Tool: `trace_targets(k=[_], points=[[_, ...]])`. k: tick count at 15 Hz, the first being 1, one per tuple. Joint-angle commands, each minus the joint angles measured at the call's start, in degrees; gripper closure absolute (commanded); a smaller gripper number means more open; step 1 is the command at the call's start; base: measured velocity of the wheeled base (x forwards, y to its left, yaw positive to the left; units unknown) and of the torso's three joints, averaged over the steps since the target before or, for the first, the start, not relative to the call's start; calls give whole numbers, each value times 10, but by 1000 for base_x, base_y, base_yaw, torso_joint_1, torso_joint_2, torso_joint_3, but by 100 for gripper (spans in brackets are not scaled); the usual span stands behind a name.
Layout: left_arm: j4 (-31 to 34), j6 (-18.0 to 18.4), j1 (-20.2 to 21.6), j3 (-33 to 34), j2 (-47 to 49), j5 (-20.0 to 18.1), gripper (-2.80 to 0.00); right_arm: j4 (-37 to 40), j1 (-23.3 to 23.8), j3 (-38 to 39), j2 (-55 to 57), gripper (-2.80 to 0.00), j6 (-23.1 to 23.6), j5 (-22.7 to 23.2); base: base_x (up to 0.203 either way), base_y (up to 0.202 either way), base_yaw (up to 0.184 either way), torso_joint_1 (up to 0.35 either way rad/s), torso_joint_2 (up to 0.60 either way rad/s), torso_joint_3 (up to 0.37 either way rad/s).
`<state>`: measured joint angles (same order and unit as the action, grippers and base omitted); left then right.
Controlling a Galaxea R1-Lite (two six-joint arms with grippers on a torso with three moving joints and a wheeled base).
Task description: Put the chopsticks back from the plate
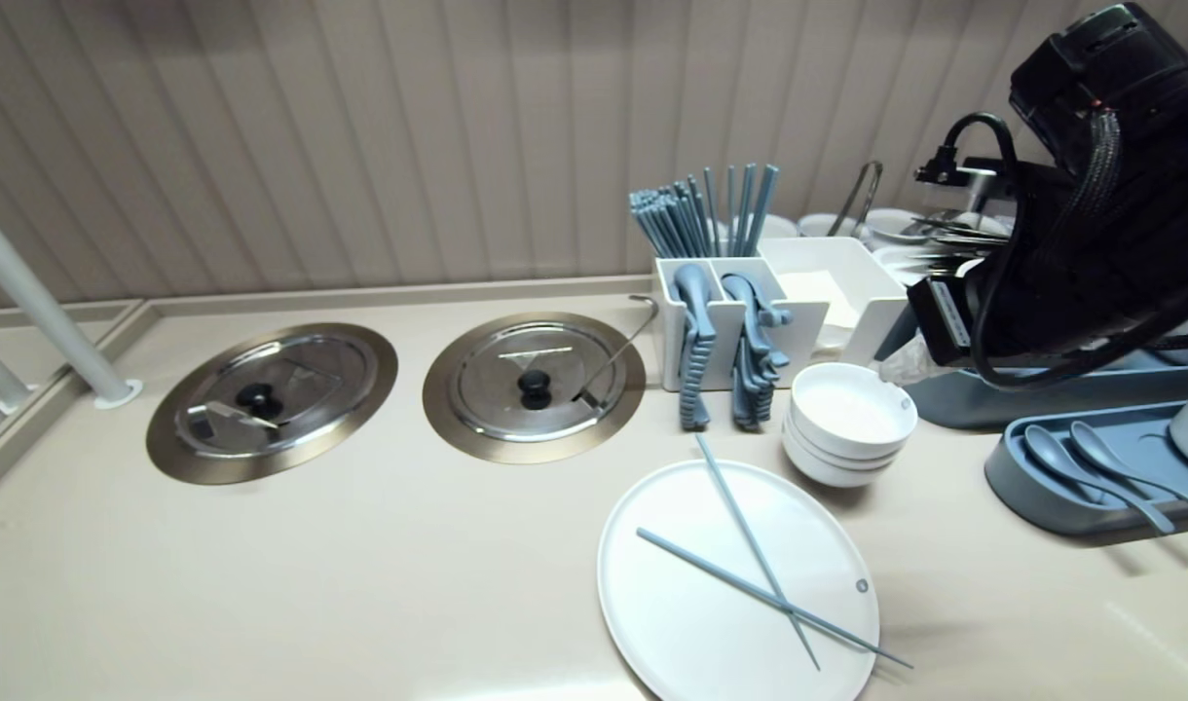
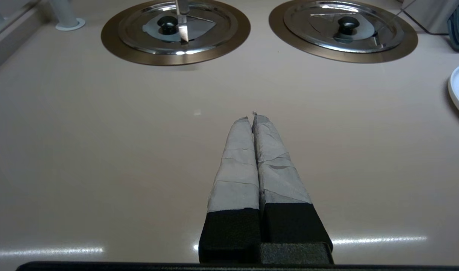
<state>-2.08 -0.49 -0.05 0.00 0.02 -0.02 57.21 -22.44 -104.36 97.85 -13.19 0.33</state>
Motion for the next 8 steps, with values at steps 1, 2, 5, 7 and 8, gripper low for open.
trace_targets(k=[1, 2, 5, 7, 8], points=[[0, 0, 0, 4, 0, 0, 0, 3, -12, 6, -13, 0, -1, 0, 0, 0, 0, 0, 0, 0], [0, 0, 0, 4, 0, 0, 0, 3, -19, 9, -16, 0, -1, 0, 0, 0, 0, 0, 0, 0], [0, 0, 0, 4, 0, 0, 0, 3, -27, 15, -20, 0, 0, 0, 0, 0, 0, 0, 0, 0], [0, 0, 0, 4, 0, 0, 0, 3, -42, 29, -20, 0, 2, -1, 0, 0, 0, 0, 0, 0], [0, 0, 0, 4, 0, 0, 0, 3, -55, 41, -20, 0, 9, -3, 0, 0, 0, 0, 0, 0]])
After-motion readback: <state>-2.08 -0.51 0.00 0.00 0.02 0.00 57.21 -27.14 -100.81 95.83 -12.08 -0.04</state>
